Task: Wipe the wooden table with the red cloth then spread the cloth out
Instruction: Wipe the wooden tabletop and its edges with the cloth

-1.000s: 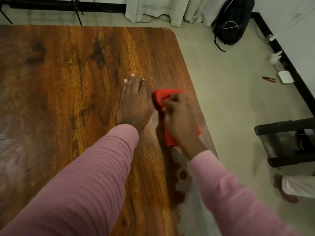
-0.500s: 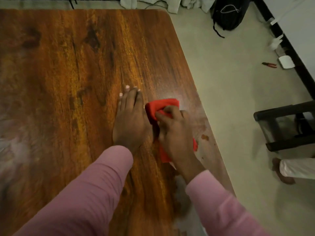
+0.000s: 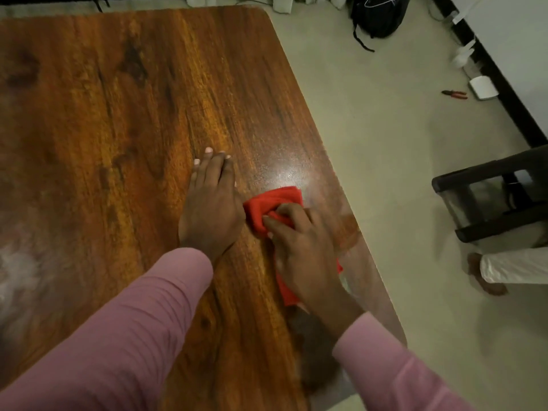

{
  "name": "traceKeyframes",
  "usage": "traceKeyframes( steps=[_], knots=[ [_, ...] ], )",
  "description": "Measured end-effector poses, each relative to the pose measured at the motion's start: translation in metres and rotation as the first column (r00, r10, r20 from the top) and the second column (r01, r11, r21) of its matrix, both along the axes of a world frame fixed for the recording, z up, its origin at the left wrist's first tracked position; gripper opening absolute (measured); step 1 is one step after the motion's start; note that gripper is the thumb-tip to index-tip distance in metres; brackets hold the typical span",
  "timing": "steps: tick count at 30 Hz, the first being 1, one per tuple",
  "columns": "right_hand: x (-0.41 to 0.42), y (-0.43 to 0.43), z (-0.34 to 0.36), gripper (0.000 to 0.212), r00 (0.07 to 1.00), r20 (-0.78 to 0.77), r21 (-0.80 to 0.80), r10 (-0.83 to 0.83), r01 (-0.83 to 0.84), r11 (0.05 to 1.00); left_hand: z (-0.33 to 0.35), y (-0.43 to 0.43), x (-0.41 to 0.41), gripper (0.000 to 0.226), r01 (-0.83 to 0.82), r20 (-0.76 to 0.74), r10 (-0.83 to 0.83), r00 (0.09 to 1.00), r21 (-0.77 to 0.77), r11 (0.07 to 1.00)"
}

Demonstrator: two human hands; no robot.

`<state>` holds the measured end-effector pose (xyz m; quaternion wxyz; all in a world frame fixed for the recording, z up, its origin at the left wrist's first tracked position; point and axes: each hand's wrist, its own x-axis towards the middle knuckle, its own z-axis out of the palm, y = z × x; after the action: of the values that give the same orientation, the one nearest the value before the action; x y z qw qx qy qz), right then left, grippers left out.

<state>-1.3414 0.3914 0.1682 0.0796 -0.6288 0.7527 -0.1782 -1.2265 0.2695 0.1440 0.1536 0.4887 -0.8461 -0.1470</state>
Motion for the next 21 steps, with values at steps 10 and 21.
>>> traceKeyframes(
  steps=[10,21],
  knots=[
    [0.001,0.01,0.002,0.034,0.977,0.066,-0.007,-0.201,0.202,0.979,0.001,0.003,-0.007,0.049,-0.014,0.043,0.017,0.999,-0.081,0.997],
    [-0.023,0.058,0.006,0.035,0.913,0.101,0.011,-0.395,0.396,0.918,0.016,0.127,0.025,0.045,-0.019,-0.077,0.018,0.997,-0.009,1.0]
  ],
)
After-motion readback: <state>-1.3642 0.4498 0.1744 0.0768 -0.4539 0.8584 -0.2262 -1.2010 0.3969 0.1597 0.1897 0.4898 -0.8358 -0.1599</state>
